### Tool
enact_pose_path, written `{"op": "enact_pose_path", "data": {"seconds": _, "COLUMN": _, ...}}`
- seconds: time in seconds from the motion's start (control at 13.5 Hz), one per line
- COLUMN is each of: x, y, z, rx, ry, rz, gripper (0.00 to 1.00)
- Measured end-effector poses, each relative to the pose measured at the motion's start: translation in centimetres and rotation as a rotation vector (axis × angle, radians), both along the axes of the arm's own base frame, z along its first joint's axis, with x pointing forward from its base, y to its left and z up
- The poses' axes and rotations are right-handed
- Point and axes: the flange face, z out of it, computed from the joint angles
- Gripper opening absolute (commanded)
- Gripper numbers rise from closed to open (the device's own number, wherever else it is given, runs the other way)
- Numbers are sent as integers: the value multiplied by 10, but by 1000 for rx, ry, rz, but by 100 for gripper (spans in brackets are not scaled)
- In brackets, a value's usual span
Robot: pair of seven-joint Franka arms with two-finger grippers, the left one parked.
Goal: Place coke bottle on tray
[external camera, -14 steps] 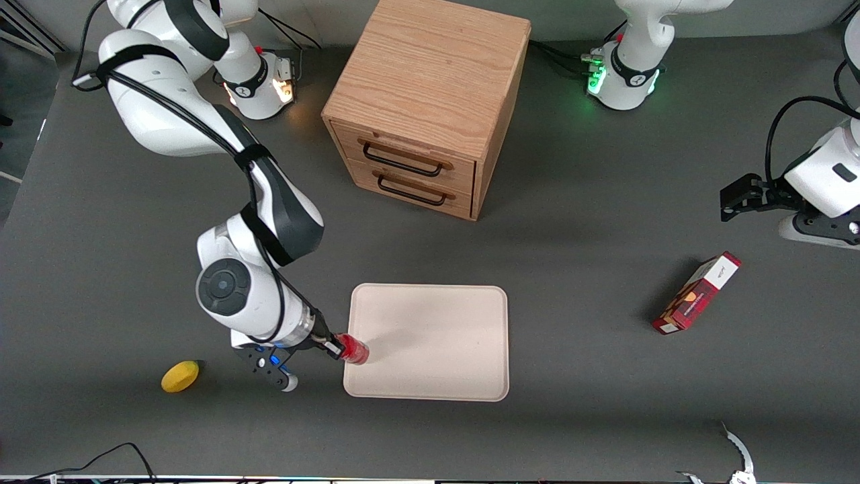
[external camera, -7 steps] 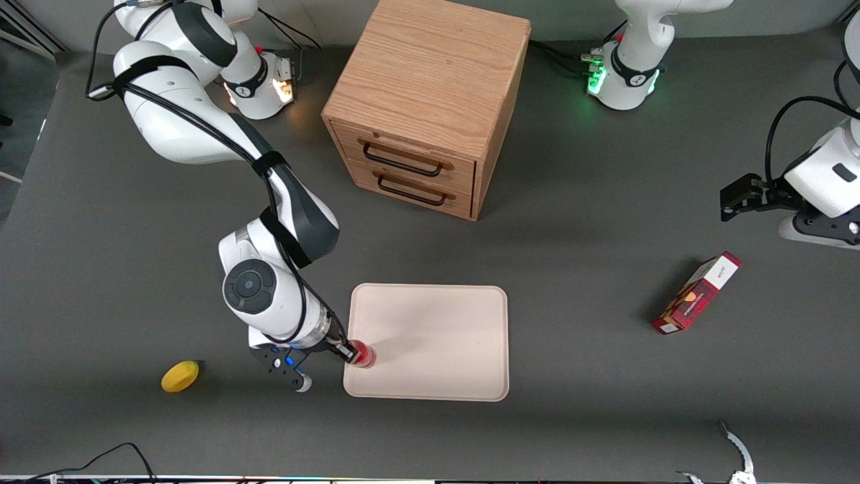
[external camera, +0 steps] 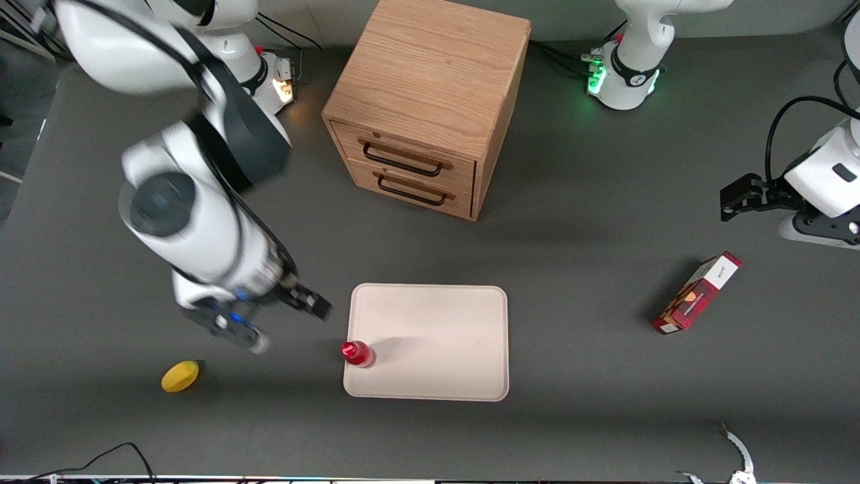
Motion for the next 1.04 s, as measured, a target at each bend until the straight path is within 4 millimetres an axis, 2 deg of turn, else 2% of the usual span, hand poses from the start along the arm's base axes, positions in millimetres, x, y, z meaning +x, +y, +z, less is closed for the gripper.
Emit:
{"op": "enact_pose_path", "data": {"seconds": 0.07, "x": -24, "y": -17, "z": 37, "rx": -9, "ry": 33, "rz": 54, "gripper": 100}}
{"op": "enact_pose_path", "data": {"seconds": 0.15, "x": -47, "y": -37, "z": 66, "rx": -20, "ry": 62, "rz": 97, "gripper": 100}}
{"op": "enact_pose_path", "data": {"seconds": 0.22, "x": -66, "y": -56, "z": 87, "rx": -35, "ry": 78, "rz": 131, "gripper": 100}}
{"op": "enact_pose_path", "data": {"seconds": 0.37, "x": -93, "y": -97, "z": 105, "rx": -48, "ry": 101, "rz": 166, "gripper": 100}}
{"op": "enact_pose_path", "data": {"seconds": 0.59, "x": -113, "y": -175, "z": 97, "rx": -32, "ry": 120, "rz": 190, "gripper": 100}}
{"op": "enact_pose_path", "data": {"seconds": 0.74, "x": -121, "y": -215, "z": 72, "rx": -7, "ry": 111, "rz": 182, "gripper": 100}}
{"op": "enact_pose_path", "data": {"seconds": 0.89, "x": -129, "y": -233, "z": 44, "rx": -1, "ry": 108, "rz": 169, "gripper": 100}}
{"op": "enact_pose_path", "data": {"seconds": 1.04, "x": -135, "y": -237, "z": 32, "rx": -1, "ry": 113, "rz": 162, "gripper": 100}}
